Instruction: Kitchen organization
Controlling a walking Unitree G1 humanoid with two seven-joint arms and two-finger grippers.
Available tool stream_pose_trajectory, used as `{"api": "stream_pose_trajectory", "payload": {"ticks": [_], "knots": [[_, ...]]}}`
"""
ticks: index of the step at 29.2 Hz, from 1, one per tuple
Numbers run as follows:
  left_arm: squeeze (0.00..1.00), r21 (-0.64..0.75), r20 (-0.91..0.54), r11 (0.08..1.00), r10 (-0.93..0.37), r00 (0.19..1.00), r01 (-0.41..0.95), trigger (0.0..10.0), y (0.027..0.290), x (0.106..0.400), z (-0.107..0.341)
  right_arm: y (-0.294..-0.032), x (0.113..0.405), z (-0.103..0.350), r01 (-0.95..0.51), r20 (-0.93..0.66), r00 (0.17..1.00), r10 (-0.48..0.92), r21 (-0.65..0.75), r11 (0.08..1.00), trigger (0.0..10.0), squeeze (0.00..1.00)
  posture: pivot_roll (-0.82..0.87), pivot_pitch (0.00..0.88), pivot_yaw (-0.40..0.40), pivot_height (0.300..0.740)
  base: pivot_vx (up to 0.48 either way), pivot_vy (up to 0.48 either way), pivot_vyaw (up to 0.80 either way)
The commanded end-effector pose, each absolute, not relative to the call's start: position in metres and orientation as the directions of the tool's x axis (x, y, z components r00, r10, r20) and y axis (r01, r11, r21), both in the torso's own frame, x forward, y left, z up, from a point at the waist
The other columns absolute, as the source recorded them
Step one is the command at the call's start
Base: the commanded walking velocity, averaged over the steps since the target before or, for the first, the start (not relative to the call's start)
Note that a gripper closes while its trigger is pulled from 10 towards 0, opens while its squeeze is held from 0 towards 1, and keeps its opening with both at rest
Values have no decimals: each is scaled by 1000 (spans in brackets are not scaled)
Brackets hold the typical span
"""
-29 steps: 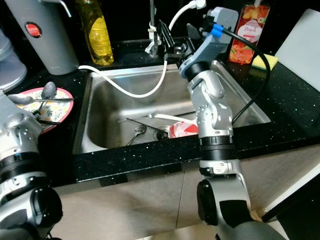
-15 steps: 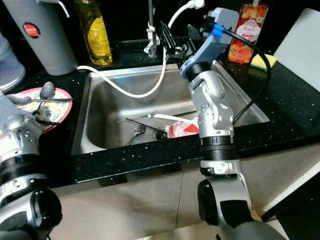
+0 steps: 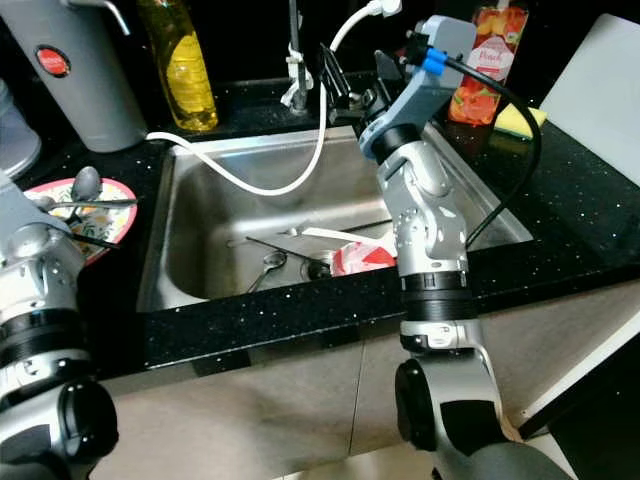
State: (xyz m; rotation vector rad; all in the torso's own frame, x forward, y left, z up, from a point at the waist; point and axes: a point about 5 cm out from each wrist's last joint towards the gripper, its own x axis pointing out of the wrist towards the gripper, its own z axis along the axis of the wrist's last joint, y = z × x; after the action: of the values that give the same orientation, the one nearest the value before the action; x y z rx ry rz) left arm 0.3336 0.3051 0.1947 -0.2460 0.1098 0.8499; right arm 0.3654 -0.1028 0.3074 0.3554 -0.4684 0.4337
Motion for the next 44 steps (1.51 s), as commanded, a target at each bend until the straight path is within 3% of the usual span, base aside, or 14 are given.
{"api": "stream_pose_trajectory", "payload": {"ticks": [1,5,6,7,11,12,16,23,25,26,31,32,39,44], "knots": [[0,-129,-171,640,738,653,-757,0,310,332,193,-103,363,311,-484,513,798,316,234,843,10000,0,180,0,34,740,0,0,0],[0,-122,-82,664,734,674,-738,0,306,334,206,-103,364,312,-484,514,797,316,233,843,10000,0,180,0,34,740,0,0,0],[0,-139,-8,694,712,702,-706,8824,298,336,221,-103,364,312,-485,514,797,317,232,843,10000,0,179,0,35,740,0,0,0],[0,-180,82,765,638,765,-619,10000,280,341,240,-103,364,312,-486,514,796,318,231,843,10000,0,179,0,35,740,0,0,0],[0,-255,224,881,454,862,-398,10000,244,346,272,-103,364,312,-487,515,795,319,230,842,10000,0,179,0,35,740,0,0,0],[0,-287,290,950,210,934,-124,10000,202,349,289,-101,364,312,-490,517,793,321,229,841,10000,0,179,0,39,740,0,0,0],[0,-275,260,948,-89,961,162,10000,154,348,286,-100,364,312,-491,519,792,322,229,840,10000,0,177,0,41,740,0,0,0],[0,3,51,949,-316,947,316,10000,114,349,239,-102,363,314,-487,526,790,316,225,844,10000,0,160,0,53,740,0,0,0],[106,51,14,954,-295,955,294,10000,114,351,229,-104,363,314,-482,528,791,309,227,846,10000,0,160,0,53,740,0,0,0],[1000,83,-3,957,-280,960,279,10000,116,352,223,-105,363,314,-476,529,793,303,229,849,10000,0,149,0,62,740,0,0,0],[1000,20,385,960,-264,884,278,10000,122,335,275,-110,359,310,-459,524,801,288,231,858,10000,0,143,0,72,740,0,0,0],[0,1,453,974,-204,868,228,10000,130,333,288,-111,360,309,-453,521,806,281,236,859,10000,0,143,0,72,740,0,0,0],[0,13,471,999,23,882,-33,10000,168,330,295,-105,359,306,-468,510,806,301,238,851,10000,0,170,0,62,740,0,0,0],[0,120,144,908,385,912,-402,10000,238,330,237,-107,361,306,-459,510,810,289,246,853,10000,0,175,0,53,740,0,0,0]]}}
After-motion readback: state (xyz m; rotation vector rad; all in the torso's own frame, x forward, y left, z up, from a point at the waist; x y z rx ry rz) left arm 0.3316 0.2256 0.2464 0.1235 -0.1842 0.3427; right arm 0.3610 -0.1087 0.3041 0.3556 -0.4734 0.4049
